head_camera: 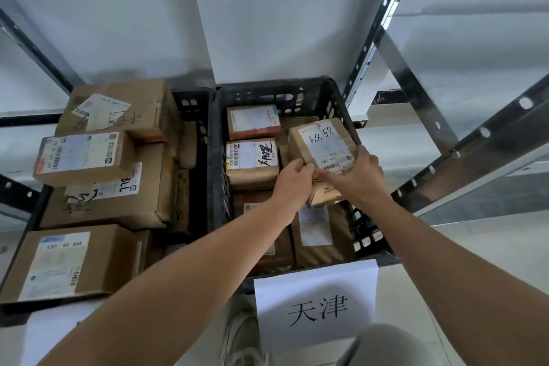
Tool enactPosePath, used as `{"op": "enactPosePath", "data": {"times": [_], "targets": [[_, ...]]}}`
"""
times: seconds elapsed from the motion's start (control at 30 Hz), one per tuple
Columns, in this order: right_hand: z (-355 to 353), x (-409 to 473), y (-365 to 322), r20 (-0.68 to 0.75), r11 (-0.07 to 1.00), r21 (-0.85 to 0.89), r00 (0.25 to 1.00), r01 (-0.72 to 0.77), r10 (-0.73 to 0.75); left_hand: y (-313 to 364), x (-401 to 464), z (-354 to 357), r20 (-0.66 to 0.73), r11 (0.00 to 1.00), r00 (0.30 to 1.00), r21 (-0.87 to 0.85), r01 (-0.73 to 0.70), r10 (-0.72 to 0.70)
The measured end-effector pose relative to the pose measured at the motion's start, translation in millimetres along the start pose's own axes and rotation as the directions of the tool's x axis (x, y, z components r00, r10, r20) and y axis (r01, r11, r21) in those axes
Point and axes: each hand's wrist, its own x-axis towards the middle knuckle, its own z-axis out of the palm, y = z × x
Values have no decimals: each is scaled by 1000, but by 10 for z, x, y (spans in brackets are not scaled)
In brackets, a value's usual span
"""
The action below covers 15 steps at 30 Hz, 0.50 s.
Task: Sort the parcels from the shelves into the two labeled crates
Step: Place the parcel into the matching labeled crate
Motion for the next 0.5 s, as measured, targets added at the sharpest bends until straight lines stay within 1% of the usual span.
{"op": "enactPosePath", "data": {"times": [0.07,0.17,0.23,0.3,0.33,0.37,0.4,0.47,0.5], "targets": [[14,-14,-43,56,995,-99,998,-3,8,7,14,-84,-22,999,999,15,47,-46],[40,-72,-99,140,962,-272,990,19,20,19,7,-221,13,987,991,94,132,-134],[74,-112,-120,181,947,-321,983,26,34,36,-30,-287,46,977,985,139,160,-168],[80,-153,-141,214,940,-342,975,21,56,25,-8,-333,72,973,979,147,178,-190],[75,-168,-144,232,935,-354,970,20,67,27,-19,-356,69,967,976,164,193,-207],[60,-183,-148,253,932,-362,964,17,81,37,-13,-385,62,960,977,207,187,-203],[42,-198,-148,274,932,-361,957,15,90,59,4,-425,31,947,986,284,149,-165],[22,-219,-142,325,940,-341,941,22,96,97,42,-526,-66,887,997,457,66,-40],[14,-233,-141,349,944,-330,932,30,93,116,45,-572,-88,854,996,518,48,-3]]}}
